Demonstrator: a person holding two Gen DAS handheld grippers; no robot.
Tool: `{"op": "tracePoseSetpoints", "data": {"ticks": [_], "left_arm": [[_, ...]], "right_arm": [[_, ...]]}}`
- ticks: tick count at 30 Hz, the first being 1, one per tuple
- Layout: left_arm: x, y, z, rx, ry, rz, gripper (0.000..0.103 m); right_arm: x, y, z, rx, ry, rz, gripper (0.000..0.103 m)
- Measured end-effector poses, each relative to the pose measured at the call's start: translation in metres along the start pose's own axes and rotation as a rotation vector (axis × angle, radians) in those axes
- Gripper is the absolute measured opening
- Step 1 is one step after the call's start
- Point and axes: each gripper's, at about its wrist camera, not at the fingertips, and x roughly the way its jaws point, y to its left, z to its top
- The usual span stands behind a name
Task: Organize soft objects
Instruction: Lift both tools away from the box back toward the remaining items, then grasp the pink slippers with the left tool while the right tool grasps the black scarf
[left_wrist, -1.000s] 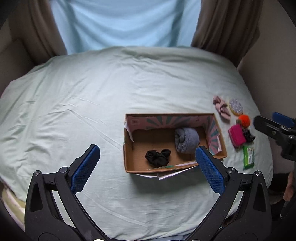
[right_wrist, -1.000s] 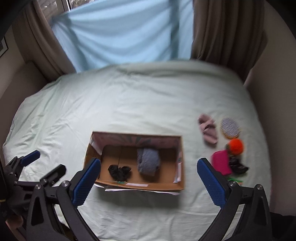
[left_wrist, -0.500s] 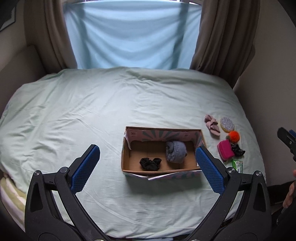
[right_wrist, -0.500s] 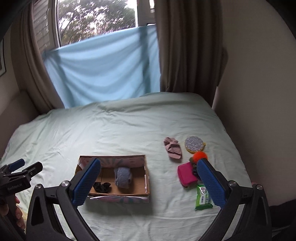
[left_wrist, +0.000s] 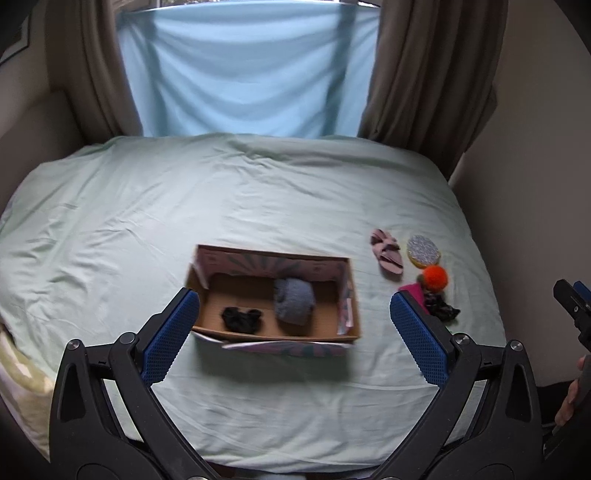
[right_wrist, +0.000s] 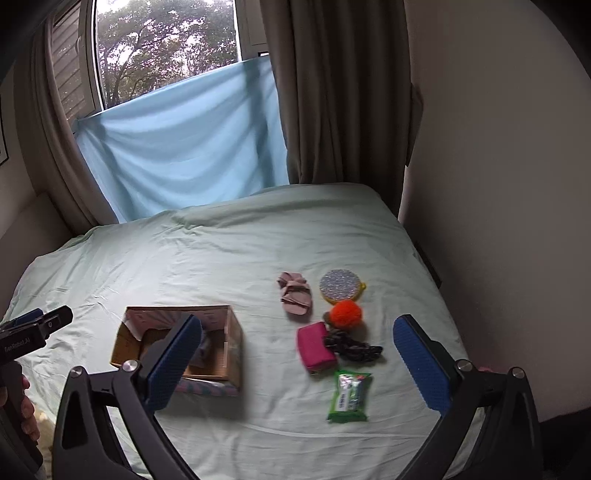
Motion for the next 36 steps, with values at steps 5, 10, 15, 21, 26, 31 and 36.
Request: {"op": "tracePoseSetpoints", "data": {"ticks": [5, 10, 15, 21, 26, 31, 36], "left_arm": [[0.024, -0.052, -0.005, -0.005, 0.044, -0.004, 0.103], [0.053, -0.094, -0.011, -0.029, 0.105, -0.02, 0.103], [0.087, -0.124, -0.013, -0.032, 0.168, -0.036, 0.103], [0.146, -0.157, -0.011, -0.018, 0.243, -0.061, 0.103], [0.205, -0.177, -0.009, 0.003, 0.29, -0.063, 0.103], [0.266, -0.193, 0.001, 0.019, 0.323, -0.069, 0.103], [0.33, -0.209, 0.012, 0.058, 0.347, -0.065, 0.103]], "right_arm": [[0.018, -0.041, 0.001, -0.019, 0.026, 0.031, 0.103], [0.042, -0.075, 0.004, -0.056, 0.051, 0.059, 0.103], [0.07, -0.105, 0.011, -0.059, 0.081, 0.077, 0.103], [0.119, -0.124, 0.01, -0.101, 0.113, 0.105, 0.103], [0.168, -0.136, -0.004, -0.14, 0.169, 0.13, 0.103], [0.216, -0.141, -0.024, -0.188, 0.231, 0.157, 0.103], [0.266, -0.142, -0.047, -0.21, 0.308, 0.19, 0.103]]}}
